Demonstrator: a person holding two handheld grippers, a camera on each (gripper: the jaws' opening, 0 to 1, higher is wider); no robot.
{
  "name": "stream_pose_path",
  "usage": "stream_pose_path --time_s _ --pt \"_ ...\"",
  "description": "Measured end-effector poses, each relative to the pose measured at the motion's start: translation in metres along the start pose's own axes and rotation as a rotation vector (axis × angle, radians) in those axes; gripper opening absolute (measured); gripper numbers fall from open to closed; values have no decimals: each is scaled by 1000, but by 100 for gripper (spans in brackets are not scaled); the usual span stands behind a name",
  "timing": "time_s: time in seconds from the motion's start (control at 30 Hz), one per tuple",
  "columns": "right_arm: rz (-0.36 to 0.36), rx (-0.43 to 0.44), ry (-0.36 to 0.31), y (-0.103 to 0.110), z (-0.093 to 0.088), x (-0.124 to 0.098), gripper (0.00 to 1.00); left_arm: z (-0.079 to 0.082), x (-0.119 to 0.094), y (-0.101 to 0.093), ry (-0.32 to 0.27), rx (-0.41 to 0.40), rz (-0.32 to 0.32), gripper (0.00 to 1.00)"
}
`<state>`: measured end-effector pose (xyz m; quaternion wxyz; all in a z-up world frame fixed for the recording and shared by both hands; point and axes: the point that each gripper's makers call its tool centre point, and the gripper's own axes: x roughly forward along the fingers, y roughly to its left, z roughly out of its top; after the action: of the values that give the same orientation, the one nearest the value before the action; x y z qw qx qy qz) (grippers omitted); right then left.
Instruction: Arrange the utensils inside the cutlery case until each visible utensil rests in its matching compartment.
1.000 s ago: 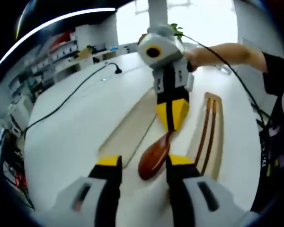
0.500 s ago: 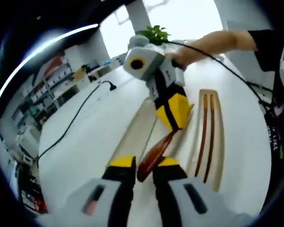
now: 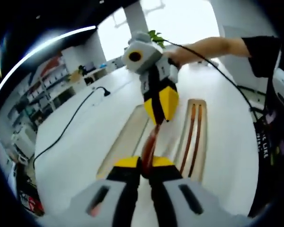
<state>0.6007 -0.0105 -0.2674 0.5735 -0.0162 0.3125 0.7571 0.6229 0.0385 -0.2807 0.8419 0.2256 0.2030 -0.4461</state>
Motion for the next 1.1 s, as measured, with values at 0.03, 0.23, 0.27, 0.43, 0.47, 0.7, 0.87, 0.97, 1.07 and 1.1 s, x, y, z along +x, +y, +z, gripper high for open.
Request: stream_pose_path --time_s 0.03,0.23,0.27,0.43,0.47,0.7,0.87,0.97,1.07,1.1 --pt "-24 -52 19 2 -2 -1 16 0 0 -2 -5 -3 -9 6" --pt "-157 -326 97 10 -13 -8 18 0 -4 -14 -2 -3 -39 5" --pt "-178 -351 94 11 -13 -10 18 0 -5 -15 -5 -3 -41 5" --pt "-310 -451 112 11 -23 -19 11 7 -12 -26 -57 13 -73 6" --pt "-328 -464 94 14 -23 -22 9 7 -13 -27 -59 5 -77 6" --pt "-377 -491 99 25 -36 -26 6 7 -11 -43 -57 -3 -142 6" --pt "-394 -510 118 24 -43 -25 5 2 -6 -49 -39 -6 -161 6" --pt "-384 -474 108 22 -48 -24 5 -2 -4 -53 -33 -14 -167 6" --pt "-357 -439 80 24 -51 -20 5 -6 -2 -49 -26 17 -119 6" --pt "-334 -420 74 25 -53 -17 5 -8 -2 -51 -22 24 -124 7"
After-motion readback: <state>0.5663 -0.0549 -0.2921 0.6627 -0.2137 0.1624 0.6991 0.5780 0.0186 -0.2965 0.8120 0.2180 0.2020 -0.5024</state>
